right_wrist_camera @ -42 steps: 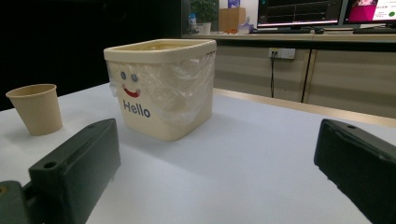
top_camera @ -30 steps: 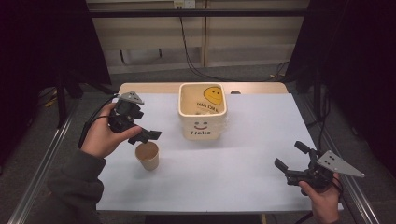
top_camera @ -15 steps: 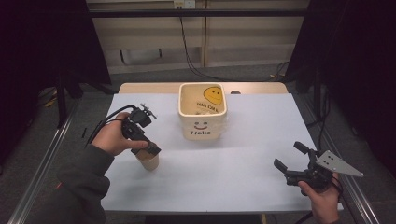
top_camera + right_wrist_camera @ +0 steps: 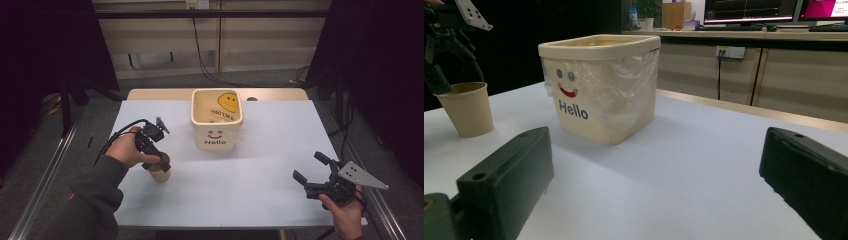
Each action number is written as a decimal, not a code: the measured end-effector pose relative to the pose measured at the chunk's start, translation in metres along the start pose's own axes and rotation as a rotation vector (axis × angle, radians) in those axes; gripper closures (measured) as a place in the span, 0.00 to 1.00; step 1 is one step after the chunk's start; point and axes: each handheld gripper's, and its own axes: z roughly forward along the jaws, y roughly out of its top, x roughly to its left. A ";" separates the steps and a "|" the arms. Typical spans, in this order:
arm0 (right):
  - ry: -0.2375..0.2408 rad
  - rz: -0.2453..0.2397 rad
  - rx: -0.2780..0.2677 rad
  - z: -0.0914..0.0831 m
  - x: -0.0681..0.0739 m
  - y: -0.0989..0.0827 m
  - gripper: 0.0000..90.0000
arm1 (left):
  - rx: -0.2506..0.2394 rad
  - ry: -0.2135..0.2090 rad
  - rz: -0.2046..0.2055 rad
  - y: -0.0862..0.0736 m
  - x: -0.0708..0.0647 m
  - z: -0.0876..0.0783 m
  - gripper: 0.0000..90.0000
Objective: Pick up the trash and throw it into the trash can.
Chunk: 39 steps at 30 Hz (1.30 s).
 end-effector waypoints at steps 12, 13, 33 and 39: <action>0.008 0.002 -0.001 0.000 0.000 0.000 0.00 | 0.022 -0.040 -0.065 0.001 0.001 -0.004 0.24; 0.008 0.002 -0.001 0.000 0.000 0.000 0.00 | 0.022 -0.047 -0.053 0.002 0.001 -0.006 0.24; 0.012 0.003 0.001 0.000 0.000 0.000 0.00 | -0.019 -0.053 0.002 0.046 -0.014 -0.092 0.25; 0.014 0.004 0.002 0.000 0.000 0.000 0.00 | -0.022 -0.054 0.017 0.061 -0.015 -0.116 0.25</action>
